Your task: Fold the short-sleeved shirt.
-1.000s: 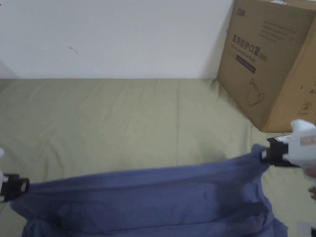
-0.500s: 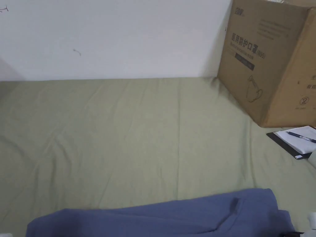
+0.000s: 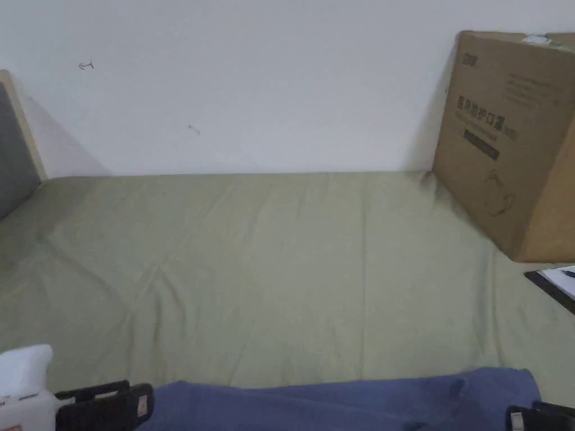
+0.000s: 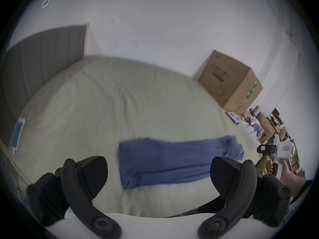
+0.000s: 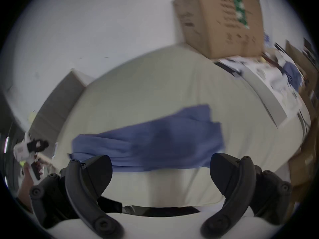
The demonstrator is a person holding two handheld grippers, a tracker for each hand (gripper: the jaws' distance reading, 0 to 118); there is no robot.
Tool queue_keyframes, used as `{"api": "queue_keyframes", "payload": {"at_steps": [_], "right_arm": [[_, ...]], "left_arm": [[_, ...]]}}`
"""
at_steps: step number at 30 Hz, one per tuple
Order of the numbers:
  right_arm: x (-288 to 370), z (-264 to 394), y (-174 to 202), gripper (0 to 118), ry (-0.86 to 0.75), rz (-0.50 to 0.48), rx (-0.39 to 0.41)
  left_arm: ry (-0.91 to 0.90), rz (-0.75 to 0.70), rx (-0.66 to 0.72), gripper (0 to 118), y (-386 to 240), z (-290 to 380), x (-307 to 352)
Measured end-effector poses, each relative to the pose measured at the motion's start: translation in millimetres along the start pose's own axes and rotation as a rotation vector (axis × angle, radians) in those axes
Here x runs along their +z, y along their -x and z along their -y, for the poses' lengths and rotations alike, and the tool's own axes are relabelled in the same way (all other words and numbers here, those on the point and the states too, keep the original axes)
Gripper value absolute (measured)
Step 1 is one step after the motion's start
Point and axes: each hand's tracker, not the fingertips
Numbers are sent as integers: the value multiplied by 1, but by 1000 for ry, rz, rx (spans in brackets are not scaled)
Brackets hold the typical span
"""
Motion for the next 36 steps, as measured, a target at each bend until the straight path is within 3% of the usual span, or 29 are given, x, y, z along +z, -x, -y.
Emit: {"api": "queue_keyframes", "payload": {"at_steps": [3,5,6,7,8,10,12,14,16,21,24,26,28,31,32,33,34,35,36], "right_arm": [[34,-6,64,113,-228,-53,159],[55,-2,99,103,-455,-60,236],[62,4,112,89,-563,-59,257],[64,13,117,52,-672,-26,263],[66,21,126,20,-774,28,256],[64,37,139,2,-910,113,243],[54,53,144,0,-1000,170,272],[47,55,147,0,-948,151,304],[38,57,147,0,-890,195,329],[42,62,137,0,-852,89,273],[48,60,134,0,-778,48,334],[50,60,134,0,-727,40,378],[52,64,136,0,-696,49,399],[47,69,136,0,-637,43,406],[44,69,136,0,-621,41,398],[41,69,135,0,-594,23,371],[38,68,135,0,-570,6,349],[34,67,136,0,-538,-7,335],[30,65,137,0,-514,-7,329]], "left_arm": [[-116,-23,-99,115,-37,-15,24],[-258,-52,-112,94,-51,-8,36],[-325,-41,-115,73,-58,-2,41],[-375,-39,-122,31,-65,5,43],[-416,-52,-125,0,-66,14,44],[-482,-135,-155,0,-77,32,42],[-600,-230,-208,0,-83,51,44],[-646,-268,-202,0,-87,60,44],[-639,-275,-183,0,-86,60,44],[-600,-314,-251,0,-82,57,47],[-327,-114,-146,0,-51,12,45],[9,67,28,0,-6,-21,17],[230,210,219,0,41,-31,-19],[321,260,352,2,105,-21,-62],[336,270,419,18,114,-14,-72],[344,277,464,48,132,-10,-83],[341,300,499,94,147,-5,-92],[360,321,509,115,159,0,-102],[362,311,496,117,159,5,-106]]}}
